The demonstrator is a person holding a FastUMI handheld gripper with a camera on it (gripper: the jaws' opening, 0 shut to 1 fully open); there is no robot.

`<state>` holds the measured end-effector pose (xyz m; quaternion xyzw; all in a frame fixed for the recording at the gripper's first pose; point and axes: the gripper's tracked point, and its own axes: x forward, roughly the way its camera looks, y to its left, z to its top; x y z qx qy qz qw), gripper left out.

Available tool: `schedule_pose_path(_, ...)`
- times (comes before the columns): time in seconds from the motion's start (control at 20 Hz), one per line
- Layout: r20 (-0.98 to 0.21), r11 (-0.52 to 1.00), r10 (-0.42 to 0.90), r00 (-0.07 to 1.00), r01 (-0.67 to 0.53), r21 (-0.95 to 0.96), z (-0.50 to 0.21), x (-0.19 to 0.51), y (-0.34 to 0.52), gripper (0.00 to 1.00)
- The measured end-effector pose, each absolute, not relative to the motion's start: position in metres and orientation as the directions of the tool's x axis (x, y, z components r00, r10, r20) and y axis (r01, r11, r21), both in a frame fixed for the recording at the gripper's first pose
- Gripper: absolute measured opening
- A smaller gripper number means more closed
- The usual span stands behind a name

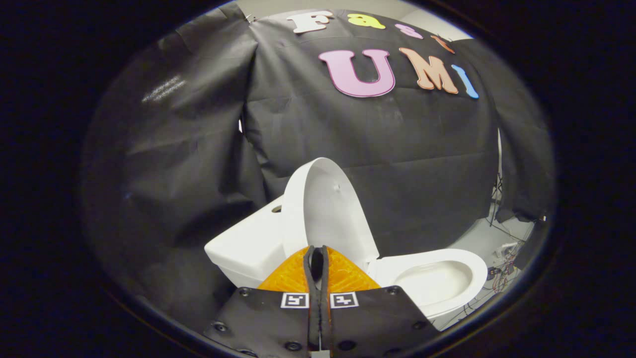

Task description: Open the toilet lid.

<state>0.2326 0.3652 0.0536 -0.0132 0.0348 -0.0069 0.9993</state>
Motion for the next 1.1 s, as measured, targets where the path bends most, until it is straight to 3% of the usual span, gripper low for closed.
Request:
schedule_pose_path(0.05,-0.065,0.999,0.010,0.998,-0.012,-0.032,0.054,0.231,0.371,0.01)
schedule_pose_path(0.2,-0.050,0.999,0.035,0.998,-0.035,-0.005,0.049,0.236,0.378,0.20)
schedule_pose_path(0.25,-0.044,0.999,0.052,0.998,-0.052,-0.003,0.049,0.236,0.383,0.20)
schedule_pose_path(0.5,-0.062,0.988,0.153,0.986,-0.151,0.025,0.043,0.225,0.391,1.00)
schedule_pose_path(1.1,0.006,0.987,0.161,0.987,-0.161,0.013,0.096,0.153,0.327,0.98)
